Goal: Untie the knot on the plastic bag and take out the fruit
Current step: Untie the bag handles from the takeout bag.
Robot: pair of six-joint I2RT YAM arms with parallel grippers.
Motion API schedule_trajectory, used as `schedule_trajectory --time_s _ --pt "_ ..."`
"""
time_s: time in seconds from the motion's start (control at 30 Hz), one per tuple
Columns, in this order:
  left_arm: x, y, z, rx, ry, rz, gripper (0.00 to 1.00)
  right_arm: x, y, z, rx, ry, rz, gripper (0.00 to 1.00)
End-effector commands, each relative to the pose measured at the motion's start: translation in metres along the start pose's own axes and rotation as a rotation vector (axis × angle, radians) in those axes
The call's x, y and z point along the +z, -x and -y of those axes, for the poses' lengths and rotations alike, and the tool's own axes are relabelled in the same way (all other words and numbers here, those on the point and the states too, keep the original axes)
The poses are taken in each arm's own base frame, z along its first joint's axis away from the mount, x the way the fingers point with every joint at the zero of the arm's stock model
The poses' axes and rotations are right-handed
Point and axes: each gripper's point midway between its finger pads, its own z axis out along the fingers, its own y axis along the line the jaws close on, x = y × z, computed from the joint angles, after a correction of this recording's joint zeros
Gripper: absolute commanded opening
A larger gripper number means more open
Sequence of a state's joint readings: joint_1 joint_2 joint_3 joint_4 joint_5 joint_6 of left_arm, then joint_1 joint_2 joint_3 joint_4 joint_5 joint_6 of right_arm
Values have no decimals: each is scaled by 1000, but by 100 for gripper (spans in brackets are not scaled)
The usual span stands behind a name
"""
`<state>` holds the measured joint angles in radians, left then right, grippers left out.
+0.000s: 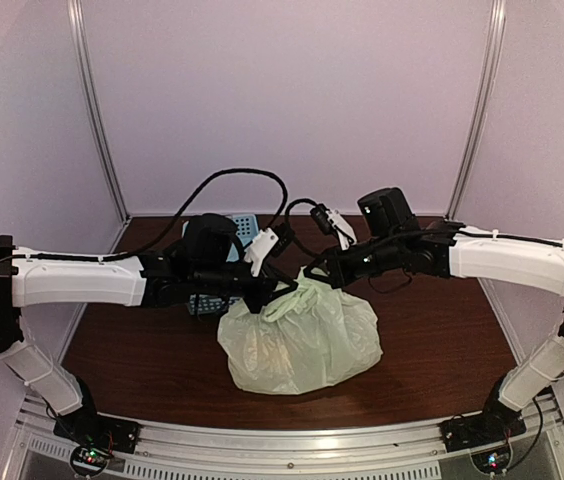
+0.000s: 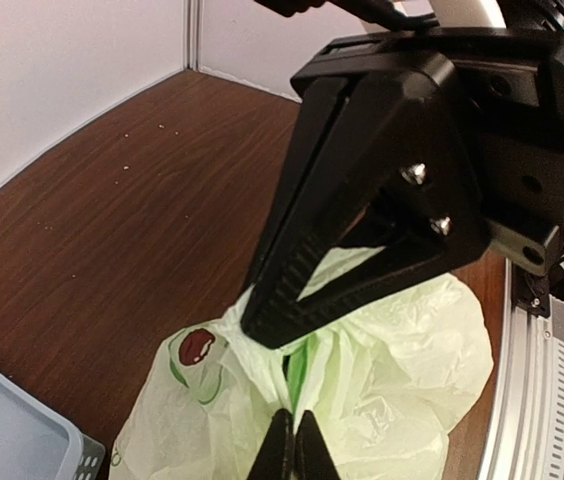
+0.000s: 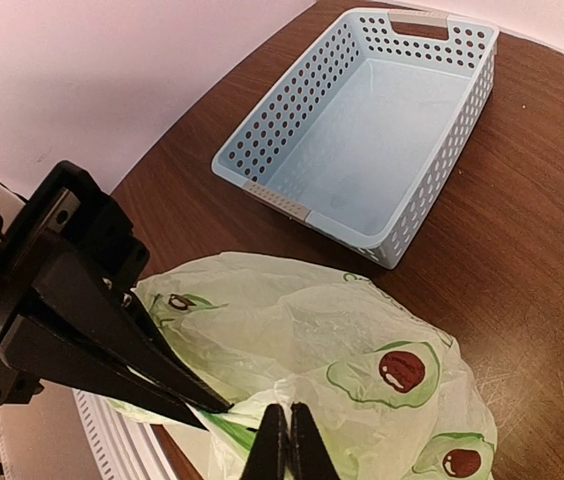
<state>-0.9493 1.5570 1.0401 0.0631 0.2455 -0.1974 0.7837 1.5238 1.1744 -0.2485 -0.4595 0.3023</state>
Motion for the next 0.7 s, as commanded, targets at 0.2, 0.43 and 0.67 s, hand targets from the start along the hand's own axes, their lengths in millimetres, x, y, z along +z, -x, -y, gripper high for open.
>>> schedule_trajectory --time_s 0.2,0.43,0.67 --pt "-9 9 -2 0 32 66 0 -15 10 5 8 -41 60 0" --pt "-20 10 -8 -23 79 89 0 -20 9 12 32 -67 81 0" --pt "-36 14 -14 -55 119 140 0 -29 6 30 82 -127 112 0"
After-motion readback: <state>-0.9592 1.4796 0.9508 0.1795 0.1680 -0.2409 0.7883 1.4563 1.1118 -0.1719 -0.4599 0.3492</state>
